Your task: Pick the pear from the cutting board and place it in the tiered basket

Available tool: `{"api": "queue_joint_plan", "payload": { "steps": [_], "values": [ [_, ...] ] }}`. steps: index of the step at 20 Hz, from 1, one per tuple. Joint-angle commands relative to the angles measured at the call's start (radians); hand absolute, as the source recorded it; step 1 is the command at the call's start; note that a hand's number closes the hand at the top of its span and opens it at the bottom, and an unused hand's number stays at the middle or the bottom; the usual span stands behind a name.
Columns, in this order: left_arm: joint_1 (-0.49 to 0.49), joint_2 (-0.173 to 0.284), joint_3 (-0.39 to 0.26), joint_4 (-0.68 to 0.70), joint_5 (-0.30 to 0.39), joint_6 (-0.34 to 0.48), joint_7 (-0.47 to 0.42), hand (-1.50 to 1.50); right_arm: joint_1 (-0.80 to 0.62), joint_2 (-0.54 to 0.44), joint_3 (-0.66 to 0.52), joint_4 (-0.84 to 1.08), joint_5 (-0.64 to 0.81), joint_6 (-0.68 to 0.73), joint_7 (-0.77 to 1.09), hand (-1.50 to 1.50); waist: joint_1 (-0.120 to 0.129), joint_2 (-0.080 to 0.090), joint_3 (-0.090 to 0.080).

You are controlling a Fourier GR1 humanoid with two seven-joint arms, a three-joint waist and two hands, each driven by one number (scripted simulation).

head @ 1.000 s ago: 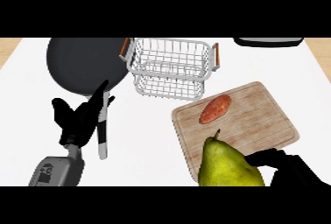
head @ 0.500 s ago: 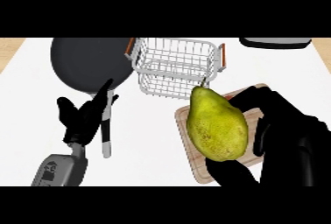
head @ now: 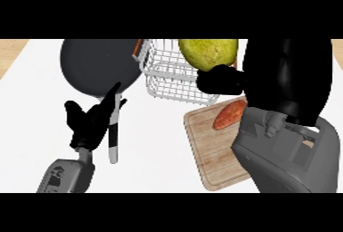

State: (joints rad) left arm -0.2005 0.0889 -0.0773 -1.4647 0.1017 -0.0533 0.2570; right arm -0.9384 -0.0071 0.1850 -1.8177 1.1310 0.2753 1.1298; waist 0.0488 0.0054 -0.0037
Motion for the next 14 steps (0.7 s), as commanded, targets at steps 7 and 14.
{"api": "queue_joint_plan", "payload": {
  "steps": [7, 14],
  "values": [
    [-0.011, -0.018, -0.012, -0.026, -0.005, 0.001, -0.007, 0.0, -0.216, 0.007, -0.142, 0.549, -0.071, -0.307, -0.019, 1.5, 0.0, 0.007, 0.002],
    [-0.052, -0.008, -0.001, 0.017, -0.009, -0.009, -0.004, 0.0, -0.296, 0.007, -0.233, 0.727, -0.227, -0.637, -0.11, 1.5, 0.036, 0.021, 0.003]
  ]
}}
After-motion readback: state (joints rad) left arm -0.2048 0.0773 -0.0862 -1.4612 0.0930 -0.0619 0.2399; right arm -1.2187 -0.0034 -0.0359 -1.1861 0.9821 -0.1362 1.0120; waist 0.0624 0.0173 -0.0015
